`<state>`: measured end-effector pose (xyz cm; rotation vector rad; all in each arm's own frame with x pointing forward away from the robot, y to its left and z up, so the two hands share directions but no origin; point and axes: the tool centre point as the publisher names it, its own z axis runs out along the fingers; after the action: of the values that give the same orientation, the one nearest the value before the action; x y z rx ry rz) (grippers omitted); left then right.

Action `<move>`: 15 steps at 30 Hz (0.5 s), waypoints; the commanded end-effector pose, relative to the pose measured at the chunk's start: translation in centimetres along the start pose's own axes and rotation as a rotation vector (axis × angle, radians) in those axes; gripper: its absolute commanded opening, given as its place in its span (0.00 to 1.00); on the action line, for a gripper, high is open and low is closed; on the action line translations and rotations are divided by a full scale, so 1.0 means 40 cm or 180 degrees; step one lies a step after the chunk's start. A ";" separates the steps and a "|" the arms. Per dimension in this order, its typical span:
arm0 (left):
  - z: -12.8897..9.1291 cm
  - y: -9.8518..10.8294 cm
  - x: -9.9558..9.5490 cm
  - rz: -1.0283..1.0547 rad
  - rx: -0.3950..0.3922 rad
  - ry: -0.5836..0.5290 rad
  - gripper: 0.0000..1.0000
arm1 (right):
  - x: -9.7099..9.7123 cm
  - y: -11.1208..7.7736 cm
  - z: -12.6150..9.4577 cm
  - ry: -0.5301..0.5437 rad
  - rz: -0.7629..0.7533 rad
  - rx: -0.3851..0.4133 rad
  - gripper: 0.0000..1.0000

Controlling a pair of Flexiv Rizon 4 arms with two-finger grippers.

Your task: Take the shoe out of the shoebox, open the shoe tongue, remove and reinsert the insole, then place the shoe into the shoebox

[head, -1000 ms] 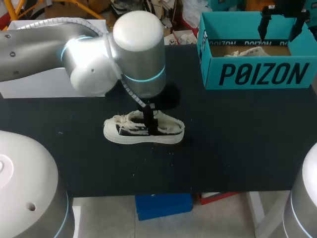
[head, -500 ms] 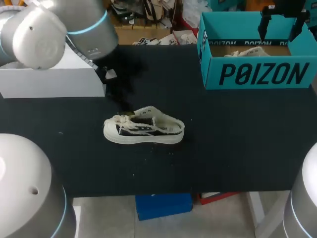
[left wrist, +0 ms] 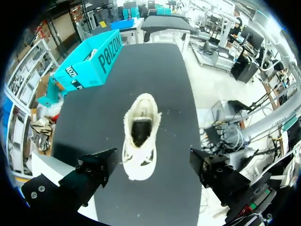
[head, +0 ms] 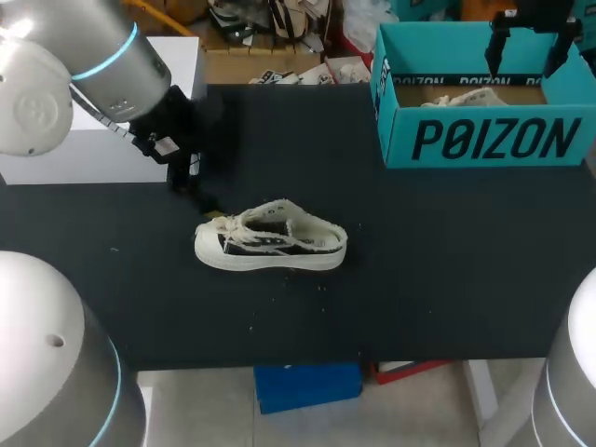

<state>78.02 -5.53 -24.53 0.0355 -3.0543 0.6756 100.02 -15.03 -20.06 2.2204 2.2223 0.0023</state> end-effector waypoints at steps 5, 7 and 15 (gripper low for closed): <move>-0.026 0.152 -0.011 -0.0105 0.0672 -0.0140 1.00 | 0.000 0.000 0.000 0.0000 0.0002 0.0001 1.00; -0.030 0.172 -0.012 -0.0162 0.0769 -0.0152 1.00 | 0.000 0.000 0.000 0.0000 0.0002 0.0001 1.00; -0.031 0.213 -0.018 0.0117 0.0994 0.0021 1.00 | 0.000 0.000 0.000 0.0000 0.0002 0.0001 1.00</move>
<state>78.45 1.92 -26.59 -0.0008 -2.9896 0.9471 100.02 -15.04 -20.06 2.2206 2.2222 0.0024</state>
